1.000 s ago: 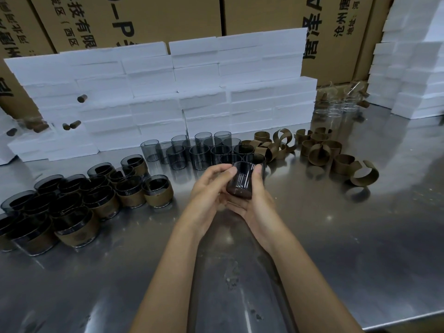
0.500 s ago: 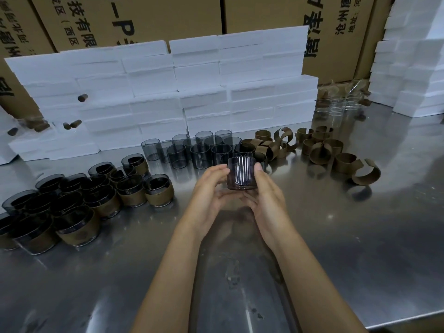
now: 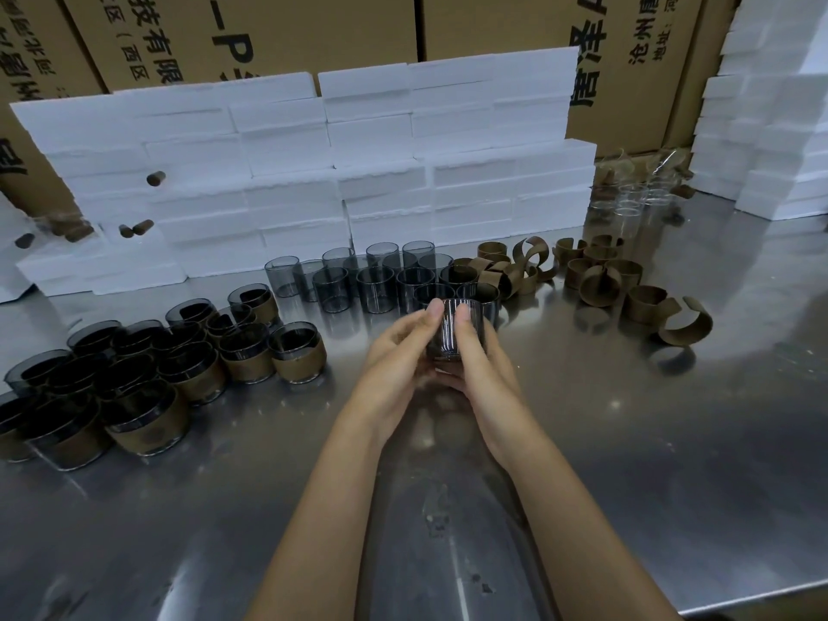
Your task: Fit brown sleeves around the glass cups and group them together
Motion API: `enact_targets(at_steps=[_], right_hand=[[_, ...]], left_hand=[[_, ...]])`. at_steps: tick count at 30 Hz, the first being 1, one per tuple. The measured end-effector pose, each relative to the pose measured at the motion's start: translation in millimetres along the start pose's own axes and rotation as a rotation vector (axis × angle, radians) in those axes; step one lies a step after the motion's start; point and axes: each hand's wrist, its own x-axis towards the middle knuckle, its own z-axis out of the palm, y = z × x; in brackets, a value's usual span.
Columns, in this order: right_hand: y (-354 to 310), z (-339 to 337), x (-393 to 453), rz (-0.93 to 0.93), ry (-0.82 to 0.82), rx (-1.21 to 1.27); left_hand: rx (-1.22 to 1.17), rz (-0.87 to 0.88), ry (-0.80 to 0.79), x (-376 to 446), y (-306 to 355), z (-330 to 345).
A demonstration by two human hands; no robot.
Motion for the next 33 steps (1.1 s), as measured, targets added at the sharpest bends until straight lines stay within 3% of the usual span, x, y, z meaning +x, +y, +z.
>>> enact_targets(at_steps=[3,9,15,19,21,27,33], right_hand=[[-0.7,-3.9,2.3,0.027,0.059,0.083],[-0.7,-6.0,1.2,-0.023,0.115,0.068],[-4.5,-4.0,-0.4,0.043,0.058,-0.018],[-3.1,-6.7,0.9,0.038,-0.014,0.008],[-2.1,-6.0,0.7,0.037,0.005,-0.003],[0.1,-2.8,-0.6,0.016,0.071,-0.074],[3.4,-6.5,6.9,0.043,0.098,0.012]], left_hand=[[0.054,0.081,0.16,4.1,-2.0,-6.1],[0.119,0.1,0.192,6.2,-2.2,-14.0],[-0.014,-0.002,0.05,1.2,2.3,-1.5],[-0.018,-0.05,-0.122,-2.3,-0.7,5.3],[0.015,-0.047,-0.13,-1.4,-2.1,5.1],[0.154,0.066,0.155,5.6,-7.2,-0.2],[0.199,0.103,0.242,6.5,-6.7,-3.9]])
